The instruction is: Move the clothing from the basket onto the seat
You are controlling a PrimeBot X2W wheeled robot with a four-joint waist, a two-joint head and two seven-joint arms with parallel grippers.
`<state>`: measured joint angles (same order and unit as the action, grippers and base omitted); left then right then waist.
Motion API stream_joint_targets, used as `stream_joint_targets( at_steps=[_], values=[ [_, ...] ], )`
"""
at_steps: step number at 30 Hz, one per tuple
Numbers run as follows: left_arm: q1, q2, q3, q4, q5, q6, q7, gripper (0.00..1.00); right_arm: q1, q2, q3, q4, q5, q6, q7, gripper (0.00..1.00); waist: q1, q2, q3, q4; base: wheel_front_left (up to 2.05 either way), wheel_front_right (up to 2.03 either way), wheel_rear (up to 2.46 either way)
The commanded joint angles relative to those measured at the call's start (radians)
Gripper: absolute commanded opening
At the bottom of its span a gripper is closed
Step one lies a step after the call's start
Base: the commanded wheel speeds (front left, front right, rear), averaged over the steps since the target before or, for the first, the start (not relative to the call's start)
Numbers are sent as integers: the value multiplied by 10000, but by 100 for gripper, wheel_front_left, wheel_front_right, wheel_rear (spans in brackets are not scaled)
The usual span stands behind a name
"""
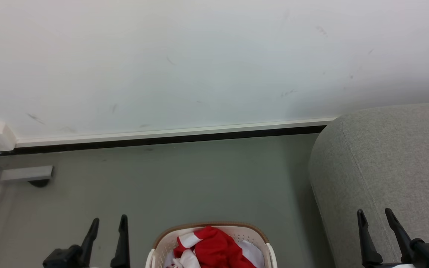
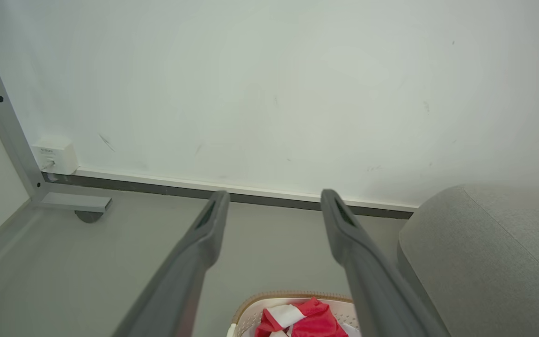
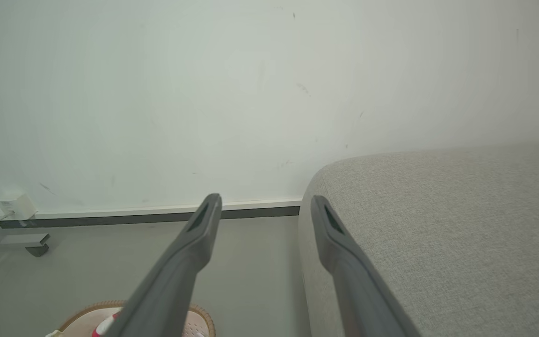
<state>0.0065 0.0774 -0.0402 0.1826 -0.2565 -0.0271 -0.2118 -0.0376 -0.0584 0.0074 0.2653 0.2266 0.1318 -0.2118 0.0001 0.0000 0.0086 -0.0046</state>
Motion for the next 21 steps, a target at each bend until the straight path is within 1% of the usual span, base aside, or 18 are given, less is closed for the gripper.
stream_joint_targets(
  at_steps=[1,9,12,17,21],
  values=[
    [87,5,39,-3,231,-58,-89,100,83,2,15,17,-245,-16,-82,100,-1,0,4,0,0,0,0],
    [171,-100,190,126,724,-232,-253,100,124,29,84,72,-745,-18,-236,100,-1,0,14,-4,0,0,0],
    [194,-166,318,270,575,-386,-321,100,131,48,42,124,-674,-18,-294,100,-1,0,22,0,0,0,0],
    [134,-199,459,517,870,-605,-387,100,156,59,100,197,-985,-19,-394,100,-1,0,39,-4,0,0,0],
    [117,-220,513,579,1117,-679,-448,100,164,65,102,239,-1150,-20,-455,100,-1,0,45,-7,0,0,0]
  ],
)
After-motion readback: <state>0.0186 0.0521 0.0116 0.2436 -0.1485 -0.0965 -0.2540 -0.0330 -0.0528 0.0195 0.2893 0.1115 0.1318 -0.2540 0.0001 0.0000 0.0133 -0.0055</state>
